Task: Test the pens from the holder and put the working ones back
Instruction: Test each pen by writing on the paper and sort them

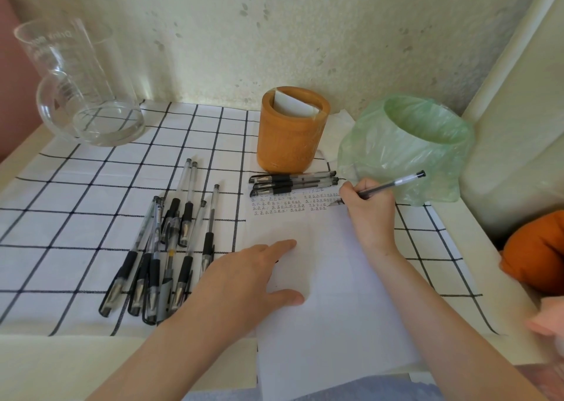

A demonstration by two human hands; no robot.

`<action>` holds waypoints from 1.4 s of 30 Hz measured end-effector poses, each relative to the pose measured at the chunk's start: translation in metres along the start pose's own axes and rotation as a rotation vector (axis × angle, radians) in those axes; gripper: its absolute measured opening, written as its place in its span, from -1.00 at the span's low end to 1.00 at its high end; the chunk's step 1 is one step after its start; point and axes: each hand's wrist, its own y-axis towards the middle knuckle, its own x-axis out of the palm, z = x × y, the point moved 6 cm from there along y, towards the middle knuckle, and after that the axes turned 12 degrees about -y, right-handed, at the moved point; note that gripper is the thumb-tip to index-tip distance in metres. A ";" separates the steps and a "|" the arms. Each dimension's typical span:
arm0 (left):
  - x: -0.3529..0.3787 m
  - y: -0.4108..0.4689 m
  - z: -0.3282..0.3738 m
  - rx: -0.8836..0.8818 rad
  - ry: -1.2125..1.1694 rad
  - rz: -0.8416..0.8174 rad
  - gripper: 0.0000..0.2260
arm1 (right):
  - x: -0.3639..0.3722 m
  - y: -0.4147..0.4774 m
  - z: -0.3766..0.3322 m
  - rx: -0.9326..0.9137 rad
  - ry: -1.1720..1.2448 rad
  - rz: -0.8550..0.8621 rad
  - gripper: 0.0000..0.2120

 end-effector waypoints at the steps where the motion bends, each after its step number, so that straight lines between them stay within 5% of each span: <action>1: 0.000 0.000 0.000 0.000 0.002 -0.001 -0.37 | 0.000 0.000 0.000 -0.001 -0.006 -0.005 -0.71; 42: -0.001 0.001 0.001 -0.008 0.004 -0.004 -0.37 | 0.002 -0.002 -0.003 0.006 -0.041 -0.026 -0.72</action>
